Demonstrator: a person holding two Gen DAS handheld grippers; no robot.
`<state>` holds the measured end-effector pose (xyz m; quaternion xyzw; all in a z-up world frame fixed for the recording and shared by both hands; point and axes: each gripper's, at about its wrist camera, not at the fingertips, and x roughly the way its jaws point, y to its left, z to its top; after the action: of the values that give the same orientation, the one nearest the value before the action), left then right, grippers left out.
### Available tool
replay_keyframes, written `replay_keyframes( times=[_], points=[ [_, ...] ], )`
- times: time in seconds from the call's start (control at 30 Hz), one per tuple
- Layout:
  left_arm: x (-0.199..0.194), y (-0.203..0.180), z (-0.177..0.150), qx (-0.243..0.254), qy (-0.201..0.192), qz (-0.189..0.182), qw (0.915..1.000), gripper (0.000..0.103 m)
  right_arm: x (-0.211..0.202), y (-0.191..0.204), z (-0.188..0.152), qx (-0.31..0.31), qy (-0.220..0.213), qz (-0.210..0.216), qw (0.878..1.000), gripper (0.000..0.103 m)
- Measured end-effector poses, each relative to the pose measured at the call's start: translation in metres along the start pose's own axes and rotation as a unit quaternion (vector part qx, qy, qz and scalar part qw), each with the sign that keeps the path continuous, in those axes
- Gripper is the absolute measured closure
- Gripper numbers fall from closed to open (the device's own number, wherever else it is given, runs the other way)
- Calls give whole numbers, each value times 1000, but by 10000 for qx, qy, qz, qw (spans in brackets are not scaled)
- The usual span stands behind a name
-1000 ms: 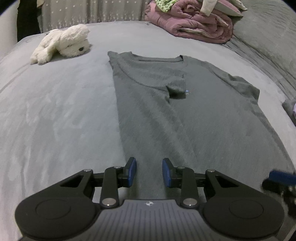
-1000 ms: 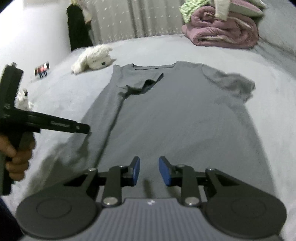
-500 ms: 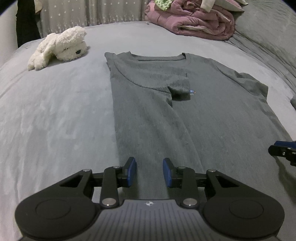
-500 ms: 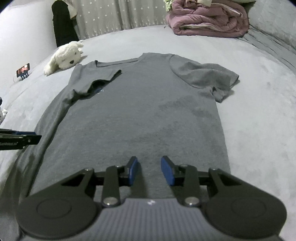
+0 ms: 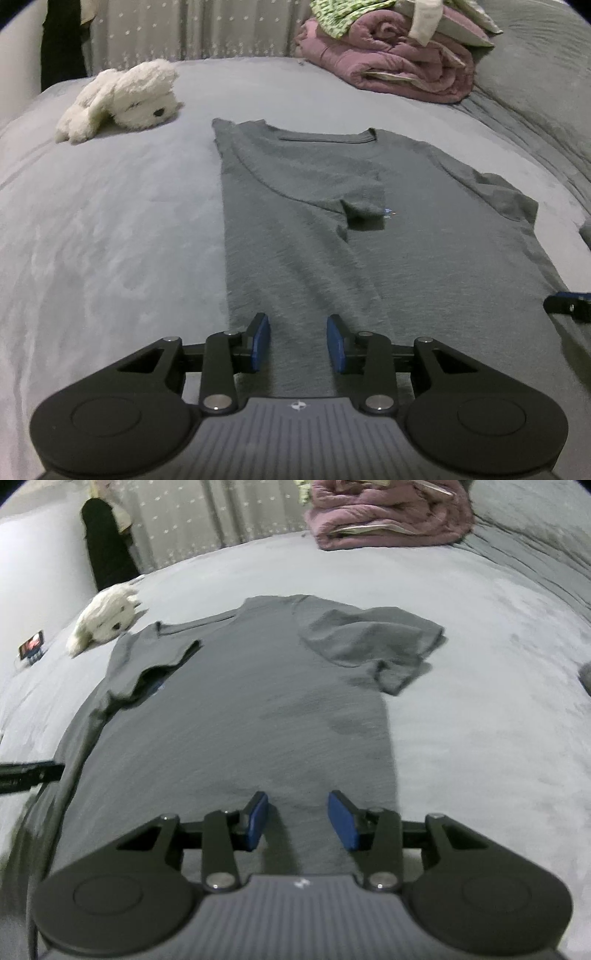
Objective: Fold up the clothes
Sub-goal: 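Lift the open right gripper away from the shirt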
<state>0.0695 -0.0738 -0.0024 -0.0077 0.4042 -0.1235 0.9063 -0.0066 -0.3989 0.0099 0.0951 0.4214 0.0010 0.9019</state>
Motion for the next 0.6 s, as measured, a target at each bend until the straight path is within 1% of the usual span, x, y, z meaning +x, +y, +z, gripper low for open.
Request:
replay_keyframes(
  times=[0.07,0.1,0.17,0.2,0.27,0.37,0.47,0.5,0.53,0.57,0.6],
  points=[
    [1,-3,0,50,-43,30,10000,70,0,-9,2,144,11,4,9999,66],
    [1,-3,0,61,-56,38,10000,70,0,-13,3,230,25,49,9997,69],
    [2,-2,2,42,-60,37,10000,70,1,-22,6,393,49,134,9991,70],
    [2,-1,2,10,-60,33,10000,70,1,-24,7,435,41,132,9990,70],
    [3,1,3,-41,-56,27,10000,70,2,-28,10,468,22,-4,9989,70],
    [4,4,4,-78,-61,11,10000,70,5,-39,17,788,8,140,9968,69],
    [4,10,7,-173,-81,-8,9998,70,8,-51,22,1192,-25,263,9925,67],
    [4,12,8,-208,-87,-16,9997,70,9,-56,24,1329,-56,265,9908,63],
    [4,14,9,-243,-95,-22,9997,70,11,-60,27,1456,-87,247,9890,60],
    [3,17,10,-279,-109,-27,9995,70,12,-64,29,1542,-117,148,9879,55],
    [2,20,11,-310,-127,-36,9994,70,14,-68,31,1616,-144,51,9867,54]
  ],
)
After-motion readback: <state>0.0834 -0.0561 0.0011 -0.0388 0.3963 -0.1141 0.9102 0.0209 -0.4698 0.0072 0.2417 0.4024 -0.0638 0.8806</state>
